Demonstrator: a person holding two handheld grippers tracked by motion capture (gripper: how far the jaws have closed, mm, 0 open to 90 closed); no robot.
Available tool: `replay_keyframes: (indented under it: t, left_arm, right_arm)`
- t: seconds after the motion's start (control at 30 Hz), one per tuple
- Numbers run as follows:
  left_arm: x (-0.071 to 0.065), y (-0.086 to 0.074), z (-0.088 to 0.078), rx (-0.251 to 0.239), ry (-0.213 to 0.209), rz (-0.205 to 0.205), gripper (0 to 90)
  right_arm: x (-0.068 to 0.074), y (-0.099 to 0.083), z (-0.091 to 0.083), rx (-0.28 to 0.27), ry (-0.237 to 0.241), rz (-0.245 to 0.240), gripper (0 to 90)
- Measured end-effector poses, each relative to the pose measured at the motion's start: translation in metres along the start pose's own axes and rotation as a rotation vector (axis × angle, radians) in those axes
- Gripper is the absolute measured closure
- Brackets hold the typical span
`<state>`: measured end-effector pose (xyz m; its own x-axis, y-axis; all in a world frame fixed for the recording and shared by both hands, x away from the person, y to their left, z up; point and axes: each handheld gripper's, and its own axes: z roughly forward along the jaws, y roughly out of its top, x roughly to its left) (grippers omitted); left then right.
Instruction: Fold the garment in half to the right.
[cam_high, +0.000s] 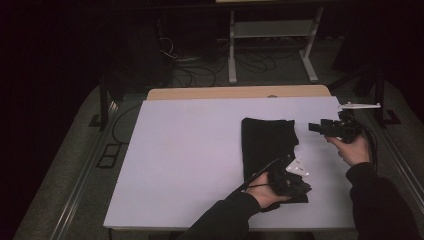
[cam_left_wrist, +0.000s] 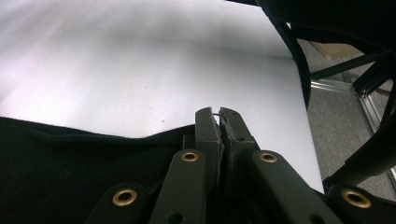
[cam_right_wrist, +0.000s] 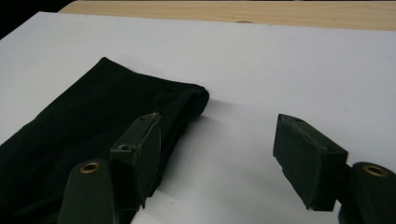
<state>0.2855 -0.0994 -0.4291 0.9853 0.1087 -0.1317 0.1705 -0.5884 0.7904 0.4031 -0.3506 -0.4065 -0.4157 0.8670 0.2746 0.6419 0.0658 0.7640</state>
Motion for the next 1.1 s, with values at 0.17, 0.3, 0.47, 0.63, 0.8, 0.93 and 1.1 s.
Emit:
replay_keyframes:
  t: [0.17,0.3,0.47,0.63,0.8,0.93,1.1]
  left_arm:
    - [0.001,0.001,-0.003,-0.029,-0.012,-0.021,80.1]
    - [0.001,0.002,-0.009,-0.05,-0.016,-0.018,69.8]
    - [0.004,0.005,-0.017,-0.058,-0.011,-0.046,54.9]
    - [0.011,0.004,-0.027,-0.066,-0.002,-0.079,37.1]
    - [0.016,0.003,-0.037,-0.073,0.032,-0.107,23.2]
    - [0.019,0.001,-0.045,-0.086,0.061,-0.112,13.8]
    - [0.022,-0.002,-0.055,-0.076,0.082,-0.115,1.3]
  right_arm:
    - [0.005,-0.006,-0.008,-0.015,0.011,0.009,28.5]
    - [0.008,-0.009,-0.014,-0.024,0.013,0.007,27.0]
    - [0.008,-0.013,-0.02,-0.039,0.026,0.011,22.3]
    - [0.009,-0.017,-0.028,-0.063,0.015,0.006,13.1]
    - [0.013,-0.019,-0.034,-0.052,0.021,0.002,4.8]
    - [0.02,-0.022,-0.038,-0.047,0.029,-0.015,0.4]
    - [0.027,-0.026,-0.042,-0.047,0.025,-0.038,0.0]
